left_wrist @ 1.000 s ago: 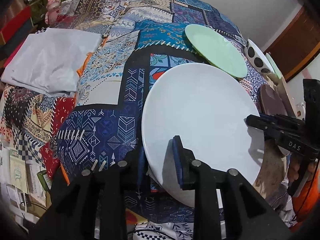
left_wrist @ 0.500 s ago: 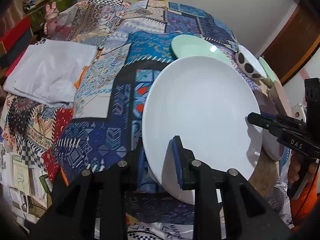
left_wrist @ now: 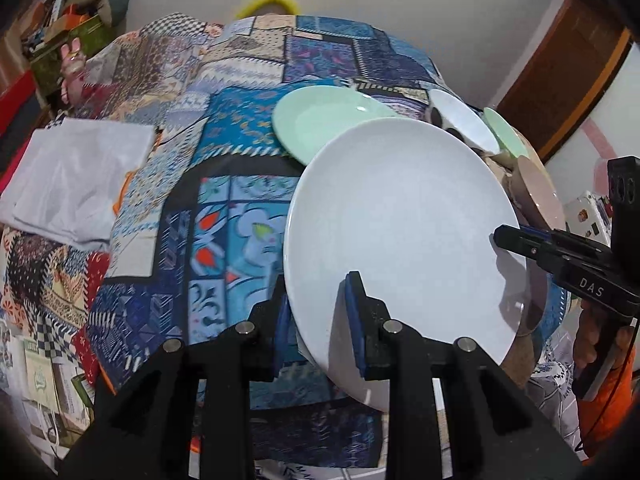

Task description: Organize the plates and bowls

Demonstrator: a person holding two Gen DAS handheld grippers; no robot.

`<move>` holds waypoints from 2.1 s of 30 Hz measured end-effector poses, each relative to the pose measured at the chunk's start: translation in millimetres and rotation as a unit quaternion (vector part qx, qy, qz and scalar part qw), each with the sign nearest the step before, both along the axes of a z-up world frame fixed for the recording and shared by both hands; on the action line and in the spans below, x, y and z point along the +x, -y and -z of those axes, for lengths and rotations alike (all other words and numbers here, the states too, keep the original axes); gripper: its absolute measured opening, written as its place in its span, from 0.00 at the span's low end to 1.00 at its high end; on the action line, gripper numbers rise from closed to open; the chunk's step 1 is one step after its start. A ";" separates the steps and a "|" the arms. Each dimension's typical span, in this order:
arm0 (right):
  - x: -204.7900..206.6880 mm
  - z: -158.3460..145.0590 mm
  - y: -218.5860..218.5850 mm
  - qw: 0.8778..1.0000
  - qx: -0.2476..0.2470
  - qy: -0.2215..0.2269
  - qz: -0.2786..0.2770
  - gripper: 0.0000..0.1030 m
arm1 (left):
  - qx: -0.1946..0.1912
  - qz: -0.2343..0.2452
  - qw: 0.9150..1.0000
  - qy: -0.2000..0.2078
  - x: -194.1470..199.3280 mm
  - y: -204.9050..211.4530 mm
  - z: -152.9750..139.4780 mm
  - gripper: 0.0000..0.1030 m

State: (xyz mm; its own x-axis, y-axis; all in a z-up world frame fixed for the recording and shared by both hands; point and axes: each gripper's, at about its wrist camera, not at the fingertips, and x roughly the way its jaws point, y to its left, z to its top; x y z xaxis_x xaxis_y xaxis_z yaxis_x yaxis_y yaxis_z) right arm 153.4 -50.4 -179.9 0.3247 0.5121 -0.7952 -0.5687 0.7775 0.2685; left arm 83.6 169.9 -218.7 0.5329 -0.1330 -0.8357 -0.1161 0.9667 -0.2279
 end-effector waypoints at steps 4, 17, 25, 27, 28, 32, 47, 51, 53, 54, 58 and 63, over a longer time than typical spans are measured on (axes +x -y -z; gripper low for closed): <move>1.0 -2.0 15.9 1.000 0.002 0.002 0.013 0.19 | 0.002 0.012 1.000 0.000 7.9 17.7 -2.7 0.25; 4.0 -4.5 70.8 0.999 0.008 0.002 0.051 0.19 | 0.008 0.056 0.998 -0.012 35.2 70.2 -4.1 0.26; 7.9 3.5 99.0 0.997 0.013 -0.011 0.078 0.19 | 0.019 0.087 0.996 -0.026 46.5 101.5 3.5 0.26; 8.2 6.1 102.8 0.996 0.013 -0.014 0.083 0.19 | 0.019 0.091 0.995 -0.031 48.9 107.2 7.2 0.26; 8.6 8.2 105.8 0.996 0.013 -0.016 0.086 0.19 | 0.019 0.093 0.995 -0.034 51.0 109.7 9.2 0.26; 9.0 13.2 114.8 0.995 0.014 -0.023 0.094 0.19 | 0.020 0.101 0.994 -0.042 56.9 118.5 15.0 0.26; 12.5 25.0 130.8 0.992 0.023 -0.041 0.113 0.19 | 0.029 0.113 0.991 -0.066 74.4 132.2 33.9 0.27; 14.1 26.6 133.4 0.992 0.028 -0.044 0.116 0.19 | 0.031 0.113 0.991 -0.068 78.1 134.1 35.6 0.27; 14.2 25.1 135.0 0.992 0.031 -0.042 0.118 0.19 | 0.029 0.113 0.991 -0.070 80.3 134.5 37.2 0.27; 15.1 24.7 136.6 0.991 0.032 -0.042 0.119 0.20 | 0.029 0.113 0.991 -0.071 80.9 135.0 37.7 0.27; 14.8 24.4 141.2 0.991 0.036 -0.042 0.122 0.19 | 0.043 0.115 0.990 -0.071 83.2 140.4 38.7 0.28; 13.9 25.2 146.1 0.990 0.046 -0.053 0.123 0.19 | 0.045 0.116 0.990 -0.068 83.3 141.0 40.4 0.28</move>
State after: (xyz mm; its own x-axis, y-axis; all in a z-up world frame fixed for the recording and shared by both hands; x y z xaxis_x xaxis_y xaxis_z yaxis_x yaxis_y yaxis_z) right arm 167.3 -196.5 -205.1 0.3651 0.5003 -0.7851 -0.3301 0.8581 0.3933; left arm 166.9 28.9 -259.1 0.3786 -0.1598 -0.9117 0.0873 0.9868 -0.1367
